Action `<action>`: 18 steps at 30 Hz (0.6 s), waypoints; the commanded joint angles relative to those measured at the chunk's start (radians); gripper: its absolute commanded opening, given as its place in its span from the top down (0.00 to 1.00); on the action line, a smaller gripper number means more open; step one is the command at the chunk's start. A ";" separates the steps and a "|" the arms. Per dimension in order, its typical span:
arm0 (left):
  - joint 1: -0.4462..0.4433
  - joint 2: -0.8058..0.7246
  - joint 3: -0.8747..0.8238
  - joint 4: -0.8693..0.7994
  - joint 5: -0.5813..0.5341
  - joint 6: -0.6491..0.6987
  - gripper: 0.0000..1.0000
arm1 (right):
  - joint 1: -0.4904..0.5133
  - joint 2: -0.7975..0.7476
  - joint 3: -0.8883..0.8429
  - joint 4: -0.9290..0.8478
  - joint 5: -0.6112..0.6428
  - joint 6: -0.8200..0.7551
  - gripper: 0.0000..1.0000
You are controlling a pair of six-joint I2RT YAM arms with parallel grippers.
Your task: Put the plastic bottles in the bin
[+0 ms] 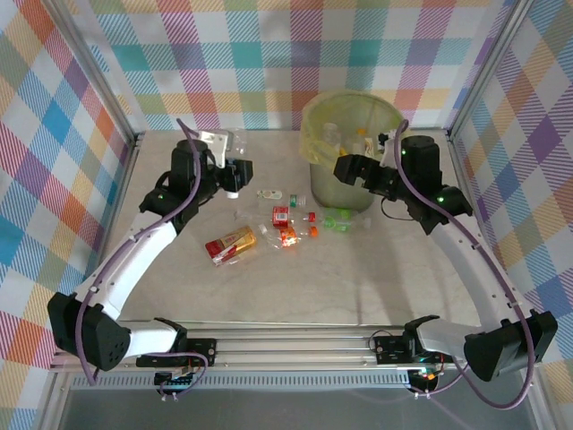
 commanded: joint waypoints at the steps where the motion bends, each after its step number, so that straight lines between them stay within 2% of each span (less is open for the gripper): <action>1: -0.047 -0.036 -0.027 0.065 0.066 -0.052 0.41 | 0.036 0.018 -0.009 0.064 -0.031 -0.022 0.00; 10: -0.128 -0.035 -0.049 0.130 0.158 -0.096 0.41 | 0.158 0.085 0.060 0.101 -0.054 -0.056 0.00; 18: -0.152 -0.012 -0.047 0.151 0.224 -0.095 0.41 | 0.238 0.144 0.128 0.150 -0.068 -0.072 0.00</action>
